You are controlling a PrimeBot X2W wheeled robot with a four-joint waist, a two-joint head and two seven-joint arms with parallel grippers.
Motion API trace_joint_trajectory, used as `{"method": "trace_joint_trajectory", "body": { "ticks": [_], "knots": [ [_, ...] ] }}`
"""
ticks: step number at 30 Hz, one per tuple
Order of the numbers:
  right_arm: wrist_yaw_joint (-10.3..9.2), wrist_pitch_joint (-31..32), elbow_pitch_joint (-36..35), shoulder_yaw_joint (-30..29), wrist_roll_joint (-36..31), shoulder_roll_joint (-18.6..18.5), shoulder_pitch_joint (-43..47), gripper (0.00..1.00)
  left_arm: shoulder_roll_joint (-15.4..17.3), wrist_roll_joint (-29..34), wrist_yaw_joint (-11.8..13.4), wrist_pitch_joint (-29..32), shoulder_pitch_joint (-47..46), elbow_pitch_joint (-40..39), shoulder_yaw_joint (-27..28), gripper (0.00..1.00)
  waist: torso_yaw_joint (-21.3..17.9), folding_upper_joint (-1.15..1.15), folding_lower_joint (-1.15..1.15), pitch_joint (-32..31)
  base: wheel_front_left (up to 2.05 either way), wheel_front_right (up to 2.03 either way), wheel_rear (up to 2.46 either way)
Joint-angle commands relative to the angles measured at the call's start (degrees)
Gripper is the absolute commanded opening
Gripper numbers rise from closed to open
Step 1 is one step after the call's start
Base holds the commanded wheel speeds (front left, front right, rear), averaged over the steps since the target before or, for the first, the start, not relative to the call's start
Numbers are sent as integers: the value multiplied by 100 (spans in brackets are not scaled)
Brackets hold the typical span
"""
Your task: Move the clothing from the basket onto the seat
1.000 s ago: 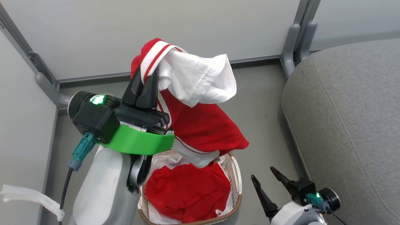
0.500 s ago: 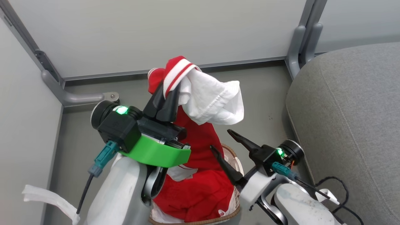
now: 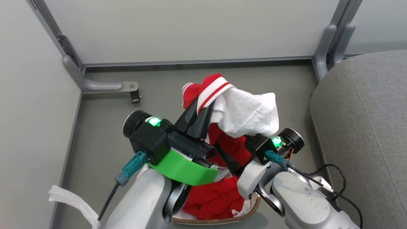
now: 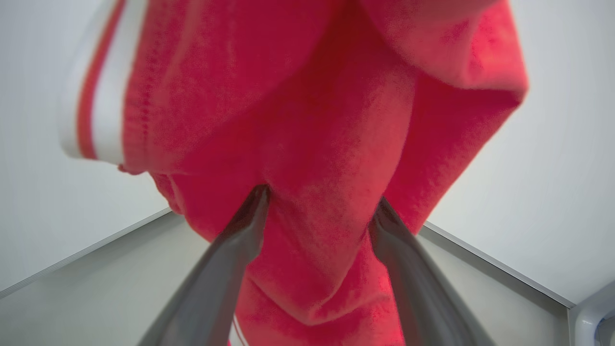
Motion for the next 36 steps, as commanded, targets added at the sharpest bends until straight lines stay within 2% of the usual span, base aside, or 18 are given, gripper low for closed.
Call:
{"method": "trace_joint_trajectory", "body": {
  "ticks": [1,4,5,7,14,15,16,17,18,22,26,36],
  "knots": [
    [-5,-25,28,-4,-52,26,-40,100,13,-18,33,-4,-18,3,-19,0,78,0,0,78,0,0,0],
    [-6,-25,109,9,2,33,-59,100,12,-39,31,-4,-13,28,-75,0,98,0,0,110,0,0,0],
    [-6,-25,154,1,45,39,-71,46,12,-44,36,-4,-19,27,-88,0,99,0,0,119,0,0,0],
    [-6,-25,169,41,108,58,-115,0,12,-37,50,-4,-26,32,-109,0,98,0,0,131,0,0,0],
    [-6,-25,-18,-44,164,65,11,0,12,24,77,-4,15,155,-24,0,-2,0,0,138,0,0,0],
    [-6,-25,-54,-81,161,54,59,0,13,44,87,-4,33,174,4,9,-37,0,0,141,0,0,0],
    [-6,-25,-91,-130,172,38,96,0,14,63,99,-4,53,188,30,29,-71,0,0,143,0,0,0],
    [-6,-25,-165,-191,174,16,142,0,15,68,117,-3,105,251,44,97,-115,0,0,144,0,0,0],
    [-6,-25,-215,-238,160,-4,184,0,14,140,138,-4,111,259,75,100,-161,0,0,146,0,0,0],
    [-6,-26,-525,-587,127,-54,428,0,14,330,145,-2,214,445,176,100,-439,0,0,159,0,0,0],
    [-6,-26,-843,-937,97,-114,642,0,13,531,107,-2,359,604,299,100,-875,0,0,179,0,0,0],
    [-6,-26,-1271,-1312,221,-142,953,0,17,900,-55,-2,788,873,582,100,-2392,0,0,270,0,0,0]
  ]
}}
